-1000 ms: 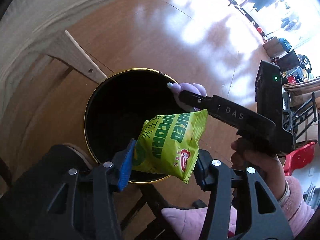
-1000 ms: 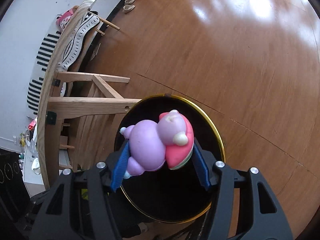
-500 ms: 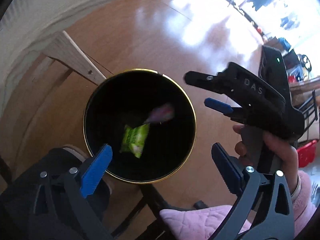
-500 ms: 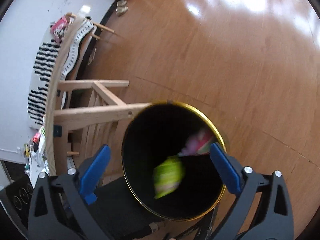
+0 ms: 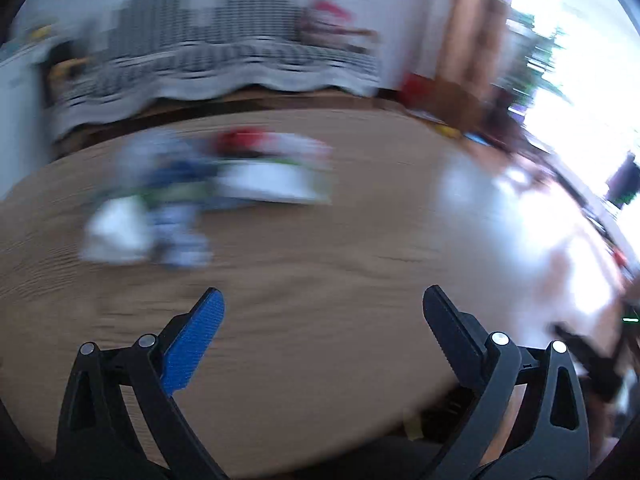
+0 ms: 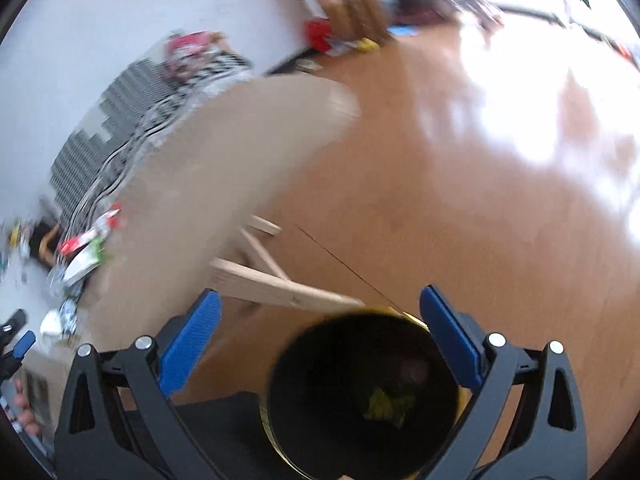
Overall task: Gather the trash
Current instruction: 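Grasp the white paper bag with the right tool while the left tool grasps the green-lined bag, then carry both bags to the black bin and open both tools to drop them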
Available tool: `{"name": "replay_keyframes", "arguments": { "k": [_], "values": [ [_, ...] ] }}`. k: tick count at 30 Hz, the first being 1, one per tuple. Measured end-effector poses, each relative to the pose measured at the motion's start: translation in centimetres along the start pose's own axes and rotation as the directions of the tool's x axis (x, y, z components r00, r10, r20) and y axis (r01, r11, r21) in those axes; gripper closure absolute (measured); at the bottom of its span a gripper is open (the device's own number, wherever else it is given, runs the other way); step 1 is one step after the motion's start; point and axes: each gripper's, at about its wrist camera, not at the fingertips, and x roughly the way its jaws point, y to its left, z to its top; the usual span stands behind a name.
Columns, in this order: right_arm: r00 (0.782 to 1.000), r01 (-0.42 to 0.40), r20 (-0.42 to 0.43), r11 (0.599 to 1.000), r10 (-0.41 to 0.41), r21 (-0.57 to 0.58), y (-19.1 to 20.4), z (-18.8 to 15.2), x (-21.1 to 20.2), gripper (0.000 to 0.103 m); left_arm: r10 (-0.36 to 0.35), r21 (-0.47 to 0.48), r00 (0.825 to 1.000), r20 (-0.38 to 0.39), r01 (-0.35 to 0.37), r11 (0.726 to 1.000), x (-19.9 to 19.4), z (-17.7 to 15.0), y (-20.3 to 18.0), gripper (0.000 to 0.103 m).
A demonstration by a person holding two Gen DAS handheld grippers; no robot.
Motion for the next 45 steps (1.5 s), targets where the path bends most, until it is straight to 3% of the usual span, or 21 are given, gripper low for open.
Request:
{"name": "replay_keyframes", "arguments": {
  "k": [3, 5, 12, 15, 16, 19, 25, 26, 27, 28, 29, 31, 33, 35, 40, 45],
  "values": [
    [0.998, -0.045, 0.025, 0.987, 0.049, -0.157, 6.5, 1.4, 0.3, 0.007, 0.111, -0.083, 0.994, -0.008, -0.111, 0.99, 0.4, 0.5, 6.4, 0.006],
    [0.994, -0.096, 0.027, 0.96, 0.107, -0.263, 12.2, 2.2, 1.4, 0.007, 0.137, -0.124, 0.99, -0.015, -0.138, 0.983, 0.7, 1.0, 9.3, 0.006],
    [0.967, -0.254, -0.12, 0.86, 0.224, -0.442, 26.5, 1.8, 6.9, 0.007, 0.116, -0.22, 0.991, -0.068, -0.128, 0.967, 3.6, 2.8, 15.0, 0.006],
    [0.956, -0.292, -0.176, 0.759, 0.233, -0.582, 32.1, 0.4, 9.3, 0.007, 0.108, -0.279, 0.991, -0.081, -0.127, 0.952, 5.0, 2.9, 16.5, 0.006],
    [0.961, -0.276, -0.176, 0.708, 0.212, -0.65, 34.0, -0.2, 10.4, 0.007, 0.108, -0.286, 0.99, -0.086, -0.128, 0.95, 5.1, 2.6, 16.3, 0.006],
    [0.972, -0.232, -0.151, 0.613, 0.181, -0.756, 37.2, -1.4, 12.4, 0.007, 0.111, -0.299, 0.987, -0.117, -0.142, 0.944, 6.5, 2.5, 16.8, 0.006],
    [0.98, -0.182, -0.124, 0.467, 0.153, -0.865, 41.6, -2.3, 17.3, 0.007, 0.076, -0.343, 0.988, -0.133, -0.118, 0.932, 8.8, 3.2, 18.2, 0.006],
    [0.981, -0.181, -0.122, 0.46, 0.154, -0.869, 41.9, -2.2, 17.7, 0.007, 0.077, -0.339, 0.988, -0.131, -0.118, 0.933, 9.0, 3.3, 18.3, 0.006],
    [0.978, -0.194, -0.132, 0.457, 0.164, -0.868, 42.2, -2.0, 18.3, 0.01, 0.072, -0.334, 0.989, -0.125, -0.111, 0.936, 9.1, 3.2, 18.4, 0.009],
    [0.969, -0.236, -0.166, 0.466, 0.185, -0.853, 42.4, -1.5, 18.9, 0.024, 0.043, -0.331, 0.993, -0.109, -0.077, 0.94, 9.0, 3.1, 18.5, 0.035],
    [0.962, -0.262, -0.188, 0.482, 0.197, -0.836, 42.6, -0.9, 19.4, 0.039, 0.005, -0.326, 0.995, -0.095, -0.036, 0.945, 9.1, 2.9, 18.4, 0.043],
    [0.959, -0.278, -0.202, 0.514, 0.198, -0.812, 42.4, -0.1, 19.7, 0.062, 0.018, -0.299, 0.996, -0.09, -0.044, 0.953, 9.0, 2.8, 17.9, 0.044],
    [0.949, -0.311, -0.227, 0.541, 0.218, -0.782, 41.8, 0.2, 19.7, 0.067, 0.008, -0.305, 0.996, -0.084, -0.034, 0.952, 8.8, 2.6, 17.8, 0.045],
    [0.94, -0.337, -0.24, 0.559, 0.242, -0.758, 41.1, 0.6, 19.3, 0.082, 0.014, -0.301, 0.997, -0.072, -0.035, 0.953, 8.6, 2.4, 17.6, 0.045],
    [0.919, -0.394, -0.255, 0.653, 0.302, -0.647, 38.2, 2.1, 17.3, 0.083, 0.03, -0.302, 0.998, -0.047, -0.043, 0.952, 7.7, 2.2, 17.6, 0.045],
    [0.889, -0.457, -0.278, 0.689, 0.363, -0.562, 35.4, 2.8, 14.2, 0.083, 0.056, -0.276, 0.998, -0.007, -0.055, 0.96, 5.8, 2.1, 17.0, 0.045]
  ]
}}
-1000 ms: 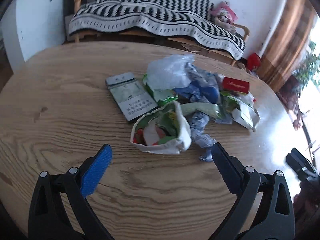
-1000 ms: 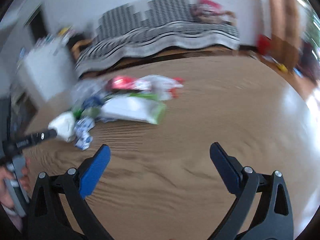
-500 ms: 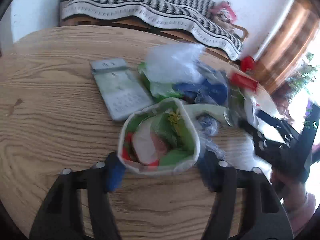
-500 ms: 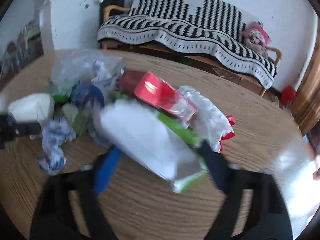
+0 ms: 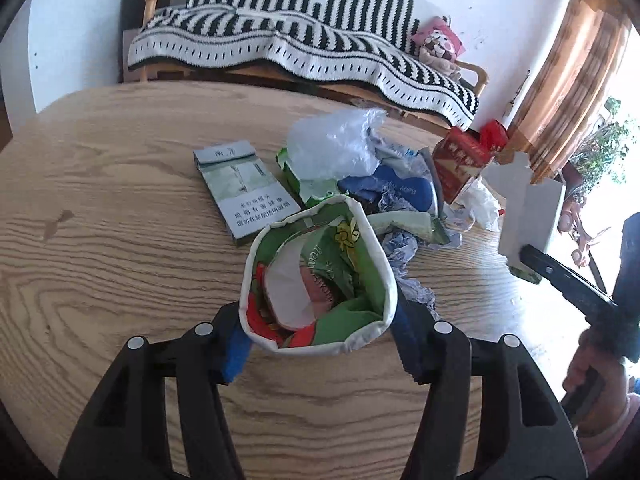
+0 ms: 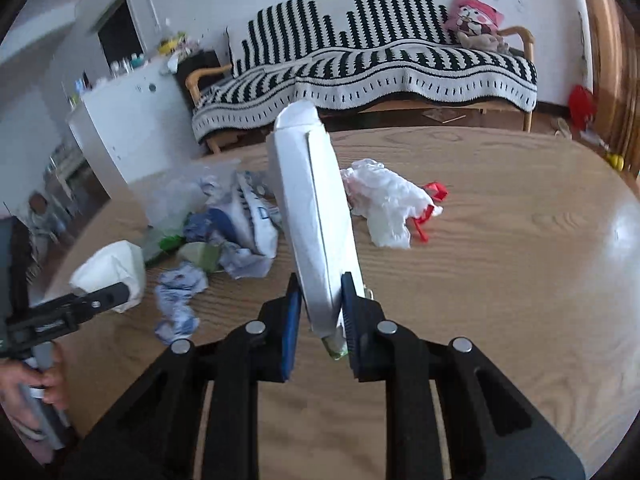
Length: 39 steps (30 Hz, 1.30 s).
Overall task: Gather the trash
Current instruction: 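Carry both bags to the black bin and open both tools to drop them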
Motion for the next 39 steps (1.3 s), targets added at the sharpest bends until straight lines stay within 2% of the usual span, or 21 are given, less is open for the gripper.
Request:
{"name": "replay_keyframes", "arguments": {
  "k": [2, 6, 9, 13, 16, 19, 20, 22, 24, 27, 28, 30, 31, 32, 33, 34, 36, 37, 38, 39],
  "values": [
    [1.0, -0.014, 0.002, 1.0, 0.014, 0.013, -0.1, -0.4, -1.2, 0.083, -0.002, 0.009, 1.0, 0.016, 0.002, 1.0, -0.7, 0.0, -0.4, 0.045],
    [1.0, 0.013, -0.026, 1.0, -0.012, 0.021, -0.6, -1.8, -2.7, 0.083, -0.011, 0.029, 0.999, 0.03, 0.01, 1.0, -1.9, 0.2, -1.9, 0.045],
    [1.0, -0.008, 0.022, 0.998, 0.007, 0.059, -1.0, -2.2, -5.5, 0.083, -0.032, 0.053, 0.999, 0.042, 0.03, 0.998, -3.5, 0.1, -3.7, 0.045],
    [0.996, -0.008, 0.089, 0.995, -0.001, 0.098, -2.1, -2.5, -9.8, 0.083, -0.097, 0.1, 0.994, 0.041, 0.093, 0.991, -5.5, -0.5, -7.8, 0.045],
    [0.992, 0.001, 0.127, 0.986, -0.022, 0.167, -4.1, -3.8, -13.6, 0.083, -0.182, 0.16, 0.983, 0.002, 0.179, 0.971, -6.7, -2.2, -12.9, 0.045],
    [0.984, 0.018, 0.169, 0.972, -0.058, 0.233, -6.5, -6.3, -18.3, 0.083, -0.268, 0.23, 0.958, -0.098, 0.284, 0.931, -6.7, -5.6, -19.2, 0.045],
    [0.981, 0.029, 0.179, 0.966, -0.077, 0.257, -7.5, -7.4, -20.1, 0.083, -0.306, 0.249, 0.939, -0.158, 0.338, 0.907, -6.4, -7.5, -21.8, 0.045],
    [0.976, 0.061, 0.179, 0.95, -0.121, 0.305, -9.7, -9.8, -23.5, 0.083, -0.339, 0.274, 0.909, -0.243, 0.4, 0.875, -5.6, -10.6, -25.6, 0.045],
    [0.973, 0.074, 0.179, 0.931, -0.146, 0.357, -11.7, -12.2, -26.5, 0.083, -0.357, 0.3, 0.866, -0.351, 0.465, 0.833, -4.6, -14.9, -29.6, 0.045],
    [0.968, 0.124, 0.149, 0.899, -0.203, 0.421, -13.8, -17.7, -30.6, 0.083, -0.352, 0.323, 0.795, -0.494, 0.544, 0.775, -3.1, -21.5, -33.6, 0.045],
    [0.969, 0.15, 0.112, 0.884, -0.221, 0.443, -14.5, -20.3, -31.1, 0.083, -0.346, 0.328, 0.775, -0.528, 0.562, 0.759, -2.6, -23.3, -34.3, 0.045],
    [0.972, 0.177, 0.042, 0.844, -0.23, 0.506, -15.7, -24.8, -31.1, 0.083, -0.306, 0.374, 0.758, -0.577, 0.577, 0.726, -1.3, -27.1, -34.9, 0.045],
    [0.976, 0.181, 0.004, 0.814, -0.22, 0.552, -16.5, -27.4, -30.6, 0.083, -0.28, 0.403, 0.762, -0.584, 0.572, 0.714, -0.8, -28.2, -34.9, 0.045],
    [0.978, 0.181, -0.032, 0.771, -0.204, 0.611, -17.4, -30.2, -29.9, 0.083, -0.223, 0.451, 0.773, -0.594, 0.55, 0.703, 0.0, -29.7, -34.9, 0.045],
    [0.981, 0.174, -0.055, 0.725, -0.185, 0.666, -18.2, -32.8, -29.2, 0.083, -0.183, 0.454, 0.766, -0.617, 0.536, 0.712, 0.9, -30.4, -35.0, 0.045],
    [0.983, 0.172, -0.078, 0.678, -0.167, 0.715, -18.9, -35.1, -28.3, 0.083, -0.184, 0.416, 0.737, -0.65, 0.549, 0.725, 1.6, -30.6, -35.1, 0.045],
    [0.987, 0.153, -0.092, 0.612, -0.129, 0.776, -19.8, -37.9, -26.9, 0.083, -0.168, 0.437, 0.751, -0.639, 0.534, 0.723, 1.7, -30.7, -35.3, 0.045],
    [0.991, 0.131, -0.091, 0.575, -0.098, 0.808, -20.4, -39.1, -26.2, 0.083, -0.161, 0.44, 0.749, -0.643, 0.534, 0.722, 1.8, -30.9, -35.3, 0.045],
    [0.992, 0.124, -0.091, 0.562, -0.086, 0.818, -20.4, -39.7, -25.8, 0.083, -0.156, 0.438, 0.741, -0.653, 0.537, 0.721, 1.8, -31.4, -35.4, 0.045],
    [0.993, 0.116, -0.093, 0.546, -0.07, 0.83, -20.7, -40.2, -25.5, 0.083, -0.149, 0.445, 0.743, -0.652, 0.534, 0.719, 1.7, -31.6, -35.5, 0.045]
  ]
}}
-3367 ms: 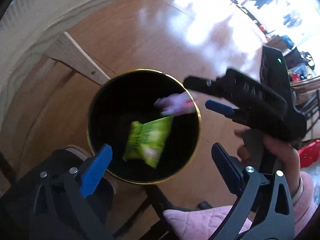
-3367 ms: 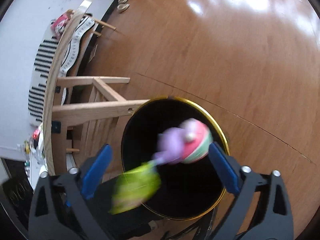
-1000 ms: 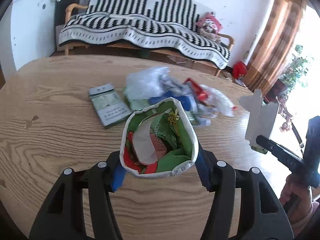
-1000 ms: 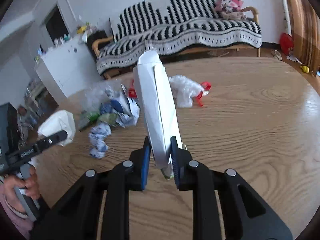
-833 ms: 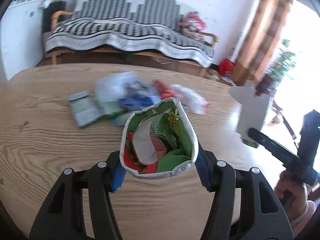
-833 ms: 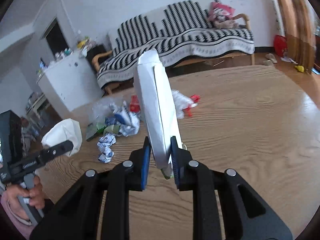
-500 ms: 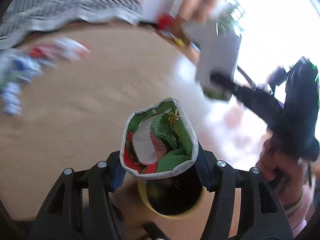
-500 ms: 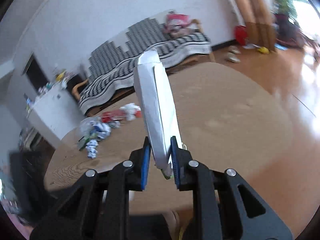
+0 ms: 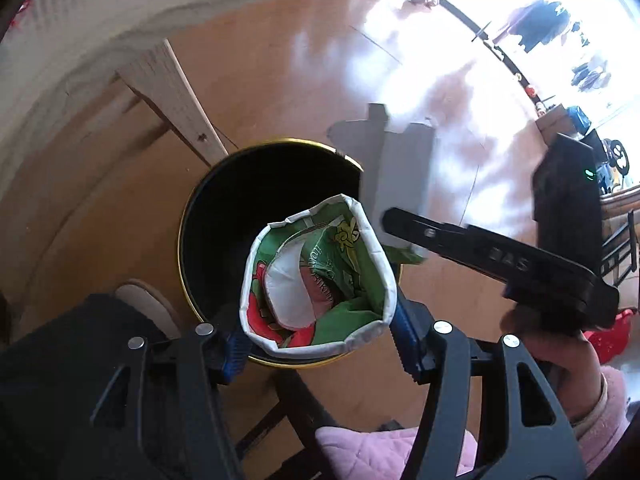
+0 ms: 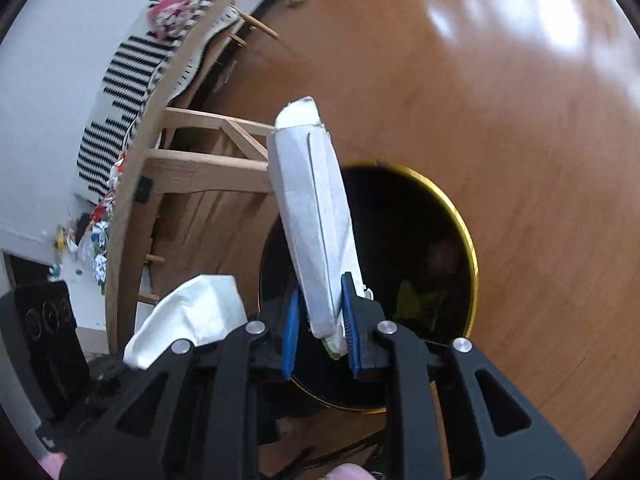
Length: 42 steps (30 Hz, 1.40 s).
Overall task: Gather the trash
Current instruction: 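Carry both bags to the black bin and open both tools to drop them, then grasp the white tissue with the right tool while the left tool grasps the cigarette pack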
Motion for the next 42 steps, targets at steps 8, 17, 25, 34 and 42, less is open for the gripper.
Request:
{"name": "replay_keyframes", "arguments": {
  "k": [8, 17, 25, 34, 42],
  "values": [
    [1.0, 0.011, -0.016, 1.0, -0.011, -0.015, -0.3, 0.1, 0.2, 0.083, 0.007, -0.027, 1.0, -0.001, -0.007, 1.0, 0.3, 0.5, -0.6, 0.045],
    [1.0, 0.013, -0.018, 1.0, -0.013, 0.007, 1.6, 0.5, 1.4, 0.083, -0.002, -0.016, 1.0, 0.004, 0.002, 1.0, -0.9, 0.5, 0.5, 0.045],
    [0.999, -0.028, -0.019, 0.997, 0.03, 0.066, 1.3, 0.8, 0.9, 0.071, -0.032, -0.059, 0.998, 0.047, 0.035, 0.998, -1.2, 0.2, 1.8, 0.032],
    [0.994, 0.041, 0.098, 0.987, -0.057, 0.155, 0.7, 2.5, -2.7, 0.007, -0.119, -0.087, 0.974, 0.195, 0.138, 0.987, -4.6, -0.4, 1.9, 0.009],
    [0.93, 0.308, 0.238, 0.946, -0.278, -0.098, 7.8, 3.6, -3.1, 0.007, 0.023, -0.218, 0.881, 0.473, 0.092, 0.972, -17.3, 1.5, 8.4, 0.007]
  ]
}}
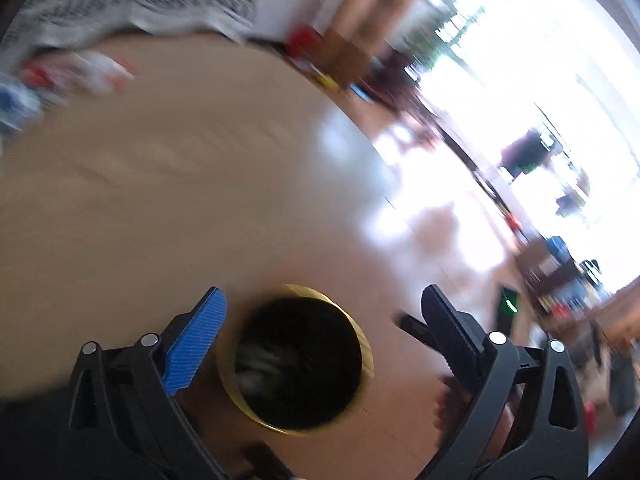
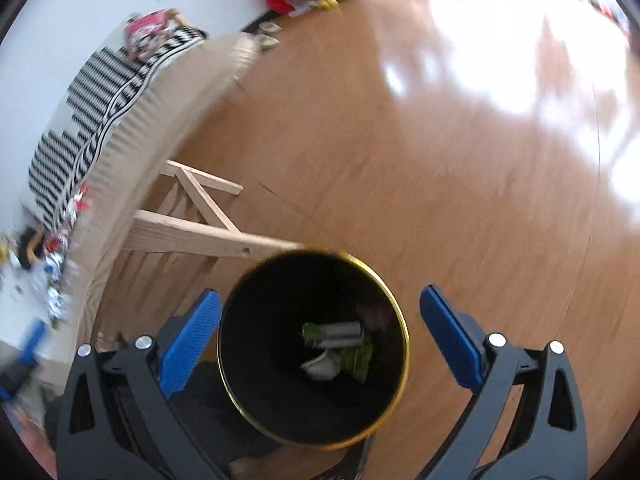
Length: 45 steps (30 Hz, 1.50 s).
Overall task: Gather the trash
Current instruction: 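Grasp the white tissue with the right tool while the left tool grasps the cigarette pack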
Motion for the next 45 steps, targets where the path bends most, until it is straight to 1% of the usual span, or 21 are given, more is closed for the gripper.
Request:
{"name": "replay_keyframes", "arguments": {
  "k": [2, 4, 5, 6, 7, 8, 9, 11, 12, 13, 16, 19, 21, 24, 25, 29, 34, 35, 38, 42, 45],
  "values": [
    [0.999, 0.01, 0.051, 0.997, -0.006, -0.076, 2.7, 0.8, -0.5, 0.007, 0.106, -0.043, 0.992, 0.072, -0.104, 0.994, -3.1, 1.6, 3.9, 0.007],
    [0.996, -0.004, 0.09, 0.989, 0.018, -0.145, 6.4, 1.7, -0.7, 0.007, 0.225, -0.087, 0.967, 0.122, -0.215, 0.973, -5.4, 2.3, 8.0, 0.006],
    [0.994, -0.017, 0.103, 0.985, 0.035, -0.173, 8.0, 2.0, -0.9, 0.007, 0.314, -0.122, 0.939, 0.139, -0.298, 0.947, -6.8, 2.5, 10.8, 0.006],
    [0.992, -0.032, 0.115, 0.978, 0.056, -0.204, 10.0, 2.6, -0.8, 0.007, 0.399, -0.162, 0.906, 0.143, -0.376, 0.912, -8.1, 2.7, 13.7, 0.006],
    [0.989, -0.055, 0.123, 0.968, 0.087, -0.243, 12.4, 3.0, -0.8, 0.007, 0.451, -0.193, 0.881, 0.142, -0.422, 0.886, -8.9, 2.8, 15.7, 0.006],
    [0.985, -0.078, 0.125, 0.96, 0.115, -0.269, 14.3, 3.2, -0.6, 0.007, 0.525, -0.247, 0.841, 0.128, -0.486, 0.838, -10.2, 2.9, 18.7, 0.006],
    [0.982, -0.103, 0.123, 0.951, 0.145, -0.292, 16.4, 3.4, -0.3, 0.007, 0.563, -0.287, 0.819, 0.113, -0.515, 0.807, -10.9, 3.1, 20.9, 0.006],
    [0.972, -0.162, 0.108, 0.928, 0.209, -0.335, 20.8, 3.6, 0.5, 0.007, 0.606, -0.357, 0.792, 0.071, -0.547, 0.757, -12.2, 3.4, 25.5, 0.006],
    [0.968, -0.183, 0.099, 0.92, 0.229, -0.347, 22.2, 3.7, 0.8, 0.007, 0.615, -0.379, 0.787, 0.052, -0.554, 0.741, -12.5, 3.7, 27.6, 0.006],
    [0.963, -0.214, 0.079, 0.907, 0.259, -0.362, 24.3, 3.6, 1.3, 0.007, 0.617, -0.387, 0.786, 0.04, -0.557, 0.734, -12.6, 3.8, 28.7, 0.006],
    [0.956, -0.252, 0.033, 0.875, 0.291, -0.413, 29.0, 3.1, 2.5, 0.007, 0.636, -0.4, 0.772, -0.009, -0.586, 0.705, -11.9, 5.4, 32.5, 0.006],
    [0.952, -0.28, -0.021, 0.845, 0.304, -0.456, 31.2, 2.7, 3.7, 0.007, 0.634, -0.393, 0.773, -0.035, -0.594, 0.702, -10.6, 6.7, 34.6, 0.006],
    [0.954, -0.278, -0.033, 0.836, 0.299, -0.474, 32.0, 2.5, 4.3, 0.007, 0.637, -0.381, 0.77, -0.042, -0.602, 0.702, -9.9, 7.6, 35.7, 0.006],
    [0.959, -0.264, -0.034, 0.839, 0.283, -0.476, 32.5, 2.7, 5.3, 0.007, 0.641, -0.377, 0.766, -0.047, -0.608, 0.699, -8.4, 9.1, 36.7, 0.006],
    [0.959, -0.264, -0.035, 0.841, 0.281, -0.472, 32.3, 2.8, 5.4, 0.007, 0.65, -0.376, 0.758, -0.045, -0.616, 0.692, -8.2, 9.4, 36.8, 0.006],
    [0.961, -0.262, -0.044, 0.848, 0.273, -0.46, 32.1, 3.2, 6.7, 0.007, 0.66, -0.39, 0.751, -0.038, -0.619, 0.682, -7.7, 10.7, 37.6, 0.006],
    [0.965, -0.25, -0.058, 0.838, 0.255, -0.486, 33.5, 3.6, 8.4, 0.007, 0.68, -0.38, 0.733, -0.031, -0.638, 0.67, -7.4, 11.2, 38.6, 0.006],
    [0.965, -0.248, -0.055, 0.833, 0.255, -0.494, 34.1, 3.8, 8.7, 0.007, 0.687, -0.366, 0.726, -0.032, -0.648, 0.668, -7.4, 11.3, 38.8, 0.006],
    [0.961, -0.258, -0.058, 0.801, 0.271, -0.54, 37.0, 4.9, 9.6, 0.007, 0.691, -0.357, 0.722, -0.034, -0.655, 0.666, -7.7, 11.2, 39.3, 0.006],
    [0.969, -0.179, 0.018, 0.745, 0.248, -0.643, 41.5, 6.6, 10.9, 0.007, 0.701, -0.364, 0.713, -0.031, -0.661, 0.656, -8.6, 10.7, 40.0, 0.006],
    [0.965, -0.19, 0.011, 0.731, 0.261, -0.656, 45.1, 7.7, 12.9, 0.007, 0.727, -0.344, 0.685, -0.038, -0.693, 0.634, -8.9, 10.3, 40.6, 0.006]
  ]
}}
